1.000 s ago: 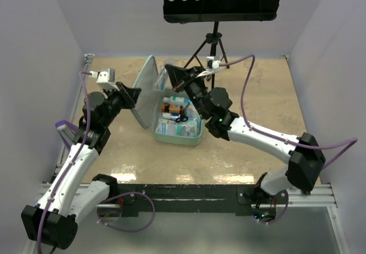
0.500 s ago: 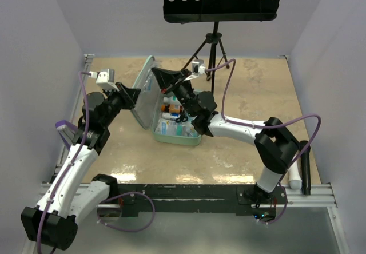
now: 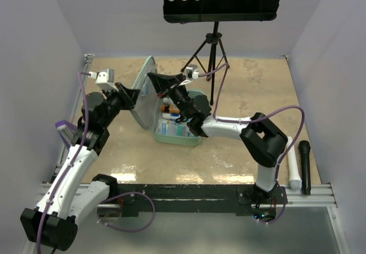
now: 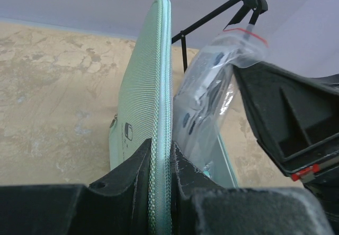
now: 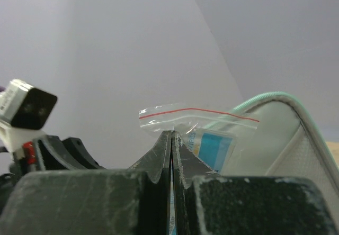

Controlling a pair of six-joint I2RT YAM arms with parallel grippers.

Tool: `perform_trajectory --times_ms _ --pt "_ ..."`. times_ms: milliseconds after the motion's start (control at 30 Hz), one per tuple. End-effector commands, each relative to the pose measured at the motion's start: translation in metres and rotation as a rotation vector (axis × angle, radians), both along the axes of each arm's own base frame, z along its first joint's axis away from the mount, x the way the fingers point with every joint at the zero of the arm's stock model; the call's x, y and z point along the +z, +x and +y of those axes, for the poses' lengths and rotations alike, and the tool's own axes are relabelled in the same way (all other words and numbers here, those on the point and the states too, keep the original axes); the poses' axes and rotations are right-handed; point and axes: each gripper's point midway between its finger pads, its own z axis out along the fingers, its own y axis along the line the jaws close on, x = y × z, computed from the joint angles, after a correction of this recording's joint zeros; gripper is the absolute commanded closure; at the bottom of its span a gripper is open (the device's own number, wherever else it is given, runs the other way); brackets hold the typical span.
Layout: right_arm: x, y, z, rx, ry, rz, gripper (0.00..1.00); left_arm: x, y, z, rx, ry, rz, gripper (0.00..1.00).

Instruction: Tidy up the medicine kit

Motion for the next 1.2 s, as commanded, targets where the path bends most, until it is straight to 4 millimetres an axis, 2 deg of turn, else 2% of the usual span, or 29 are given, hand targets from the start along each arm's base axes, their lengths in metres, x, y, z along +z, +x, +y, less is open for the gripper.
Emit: perform_trajectory --times_ms 0,233,333,433,500,533,600,633,733,867,933,1033,1167 --pt "0.032 -0.007 -0.009 -0.011 0.072 -0.101 1.00 0.019 -0.009 -0.004 -0.027 -0.040 -0.027 1.00" --pt "0.015 0.007 0.004 -0.035 -0.014 -0.062 1.00 0.023 -0.012 -0.001 -0.017 -0.033 -0.036 1.00" --pt "0.009 0.004 0.007 -0.036 -0.087 -0.085 0.98 0.024 -0.012 0.000 -0.014 -0.032 -0.038 1.00" --pt "0.016 -0.003 0.009 -0.014 -0.120 -0.122 0.74 0.024 -0.012 -0.001 -0.015 -0.035 -0.038 1.00" --pt "0.022 -0.005 0.012 -0.002 -0.145 -0.134 0.64 0.025 -0.011 -0.002 -0.016 -0.039 -0.039 1.00" --pt "0.020 -0.004 0.014 0.000 -0.165 -0.124 0.57 0.025 -0.011 -0.002 -0.018 -0.039 -0.040 1.00" --pt "0.031 -0.006 0.010 -0.006 -0.161 -0.130 0.44 0.027 -0.011 -0.001 -0.016 -0.040 -0.043 1.00" --pt "0.036 -0.008 0.006 -0.012 -0.154 -0.132 0.40 0.027 -0.011 -0.001 -0.015 -0.038 -0.044 1.00" --pt "0.058 -0.015 -0.012 -0.041 -0.112 -0.142 0.36 0.026 -0.011 -0.001 -0.013 -0.039 -0.043 1.00" --pt "0.096 -0.030 -0.051 -0.110 -0.046 -0.144 0.35 0.023 -0.008 -0.004 -0.022 -0.043 -0.035 1.00" --pt "0.098 -0.030 -0.067 -0.156 -0.059 -0.097 0.35 0.026 -0.007 -0.011 -0.060 -0.055 -0.041 1.00" --pt "0.082 -0.028 -0.094 -0.236 -0.105 0.014 0.35 0.035 -0.007 -0.027 -0.143 -0.091 -0.057 1.00" --pt "0.029 -0.027 -0.124 -0.329 -0.219 0.170 0.34 0.036 -0.022 -0.064 -0.301 -0.066 -0.064 0.95"
